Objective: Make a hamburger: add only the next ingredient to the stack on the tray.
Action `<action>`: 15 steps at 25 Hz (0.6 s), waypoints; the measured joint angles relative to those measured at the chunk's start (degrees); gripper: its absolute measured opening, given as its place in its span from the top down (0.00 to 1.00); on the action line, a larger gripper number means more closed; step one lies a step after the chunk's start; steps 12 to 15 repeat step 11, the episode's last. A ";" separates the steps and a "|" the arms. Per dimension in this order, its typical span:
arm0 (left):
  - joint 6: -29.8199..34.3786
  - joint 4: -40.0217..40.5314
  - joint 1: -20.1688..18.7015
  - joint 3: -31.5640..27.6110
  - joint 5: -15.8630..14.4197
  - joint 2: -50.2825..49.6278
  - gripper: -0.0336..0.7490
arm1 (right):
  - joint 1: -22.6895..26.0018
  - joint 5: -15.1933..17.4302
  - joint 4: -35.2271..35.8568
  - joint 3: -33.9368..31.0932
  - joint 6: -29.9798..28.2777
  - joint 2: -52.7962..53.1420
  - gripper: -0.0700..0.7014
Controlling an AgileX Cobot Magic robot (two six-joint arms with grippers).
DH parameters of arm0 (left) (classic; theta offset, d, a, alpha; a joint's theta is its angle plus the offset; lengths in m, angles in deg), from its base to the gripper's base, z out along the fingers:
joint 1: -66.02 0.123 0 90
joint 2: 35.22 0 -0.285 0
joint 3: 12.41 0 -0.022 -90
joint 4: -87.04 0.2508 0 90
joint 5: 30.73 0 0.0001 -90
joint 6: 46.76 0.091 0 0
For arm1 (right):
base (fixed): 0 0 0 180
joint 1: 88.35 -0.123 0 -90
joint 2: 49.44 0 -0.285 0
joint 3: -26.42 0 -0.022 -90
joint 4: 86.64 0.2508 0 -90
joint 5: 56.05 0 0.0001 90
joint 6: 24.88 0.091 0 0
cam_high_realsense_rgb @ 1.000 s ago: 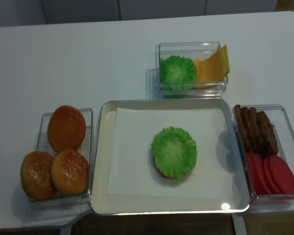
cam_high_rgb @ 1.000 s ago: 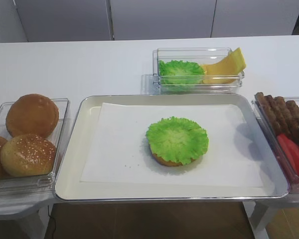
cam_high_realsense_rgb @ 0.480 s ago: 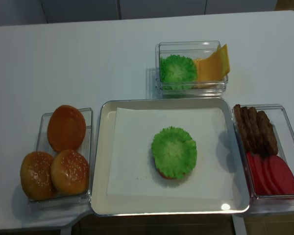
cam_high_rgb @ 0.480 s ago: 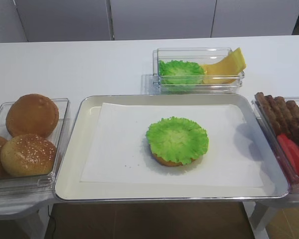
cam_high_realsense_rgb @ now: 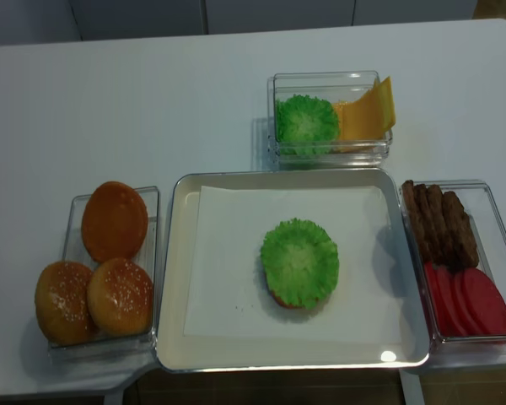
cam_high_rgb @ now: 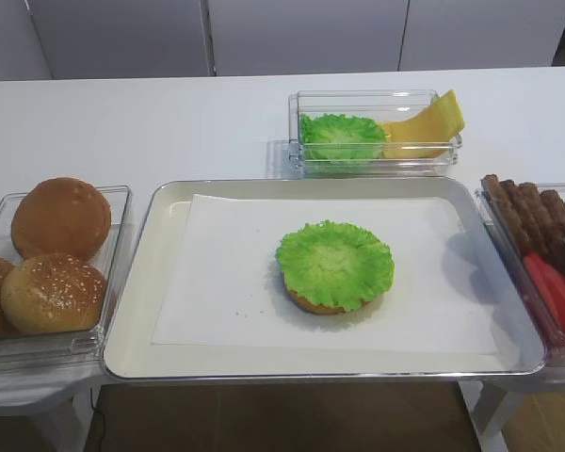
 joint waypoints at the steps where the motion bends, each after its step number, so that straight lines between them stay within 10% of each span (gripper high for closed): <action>1: 0.00 0.00 0.00 0.00 0.00 0.00 0.39 | 0.00 0.00 0.00 0.00 0.03 0.00 0.34; 15: 0.00 0.00 0.00 0.00 0.00 0.00 0.39 | 0.00 0.00 0.00 0.00 0.16 0.00 0.41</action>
